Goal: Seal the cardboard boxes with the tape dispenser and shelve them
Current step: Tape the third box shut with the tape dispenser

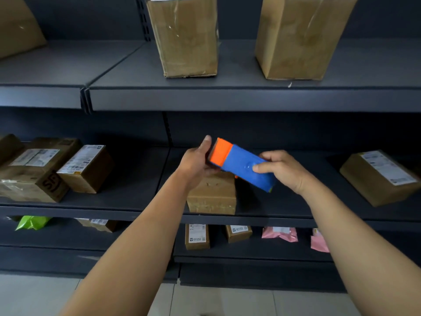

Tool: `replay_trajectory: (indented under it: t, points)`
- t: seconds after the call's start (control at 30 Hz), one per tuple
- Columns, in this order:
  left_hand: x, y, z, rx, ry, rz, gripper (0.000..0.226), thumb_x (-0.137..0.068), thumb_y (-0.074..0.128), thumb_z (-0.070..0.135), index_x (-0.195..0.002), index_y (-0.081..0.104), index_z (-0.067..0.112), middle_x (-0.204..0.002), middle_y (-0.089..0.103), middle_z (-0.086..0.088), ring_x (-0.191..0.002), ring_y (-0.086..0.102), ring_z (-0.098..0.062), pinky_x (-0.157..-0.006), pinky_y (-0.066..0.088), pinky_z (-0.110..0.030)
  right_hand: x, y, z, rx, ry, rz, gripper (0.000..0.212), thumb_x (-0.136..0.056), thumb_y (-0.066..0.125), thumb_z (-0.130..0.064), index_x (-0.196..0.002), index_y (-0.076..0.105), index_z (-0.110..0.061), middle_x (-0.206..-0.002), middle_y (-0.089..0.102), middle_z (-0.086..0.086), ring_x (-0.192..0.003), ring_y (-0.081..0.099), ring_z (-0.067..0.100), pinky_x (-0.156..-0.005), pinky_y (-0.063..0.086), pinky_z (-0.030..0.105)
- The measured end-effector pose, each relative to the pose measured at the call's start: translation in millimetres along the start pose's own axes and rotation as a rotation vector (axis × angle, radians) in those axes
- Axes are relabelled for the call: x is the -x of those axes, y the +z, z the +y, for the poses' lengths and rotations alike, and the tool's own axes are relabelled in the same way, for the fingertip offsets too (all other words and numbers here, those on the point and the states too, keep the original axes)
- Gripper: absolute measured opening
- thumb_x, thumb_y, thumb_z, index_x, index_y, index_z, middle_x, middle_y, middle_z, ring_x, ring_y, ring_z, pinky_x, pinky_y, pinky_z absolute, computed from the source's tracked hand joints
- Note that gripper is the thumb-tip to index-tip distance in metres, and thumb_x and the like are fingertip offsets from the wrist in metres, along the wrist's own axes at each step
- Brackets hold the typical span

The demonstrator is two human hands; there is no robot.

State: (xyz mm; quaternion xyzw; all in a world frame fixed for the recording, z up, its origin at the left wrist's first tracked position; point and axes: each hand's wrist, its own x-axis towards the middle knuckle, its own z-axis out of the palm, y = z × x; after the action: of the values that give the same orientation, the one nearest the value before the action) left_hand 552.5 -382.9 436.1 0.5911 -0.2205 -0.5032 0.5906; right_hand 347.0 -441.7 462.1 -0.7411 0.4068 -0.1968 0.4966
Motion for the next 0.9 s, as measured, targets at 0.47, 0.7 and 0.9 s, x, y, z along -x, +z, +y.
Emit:
replay_trajectory:
  t: [0.47,0.7,0.9]
  points:
    - [23.3,-27.3,-8.5,-0.110,-0.187,-0.127,0.019,-0.098,0.051,0.019,-0.103,0.067,0.009,-0.096,0.068,-0.011,-0.088,0.066,-0.023,-0.079,0.056,-0.038,8.0,2.5,-15.7,-0.039,0.284,-0.598,0.033,-0.066,0.078,-0.026,-0.088,0.069,-0.003,-0.080,0.071,0.017,-0.065,0.068,0.020,-0.065,0.058,0.030]
    - [25.3,-19.1,-12.9,-0.225,-0.107,-0.037,0.024,-0.099,0.051,0.021,-0.089,0.064,0.004,-0.080,0.063,-0.011,-0.070,0.061,-0.020,-0.071,0.054,-0.035,9.5,-0.7,-32.2,0.085,0.291,-0.644,0.016,-0.070,0.078,-0.025,-0.059,0.075,-0.014,-0.065,0.071,0.008,-0.055,0.065,0.015,-0.060,0.055,0.024]
    - [12.9,-71.1,0.2,-0.111,-0.126,0.234,0.029,-0.099,0.051,0.019,-0.076,0.059,0.004,-0.069,0.055,-0.005,-0.054,0.050,-0.009,-0.040,0.044,-0.017,13.5,-46.0,-27.5,0.296,0.408,-0.517,0.051,-0.052,0.079,-0.054,-0.060,0.068,-0.005,-0.053,0.064,0.013,-0.042,0.059,0.016,-0.045,0.047,0.020]
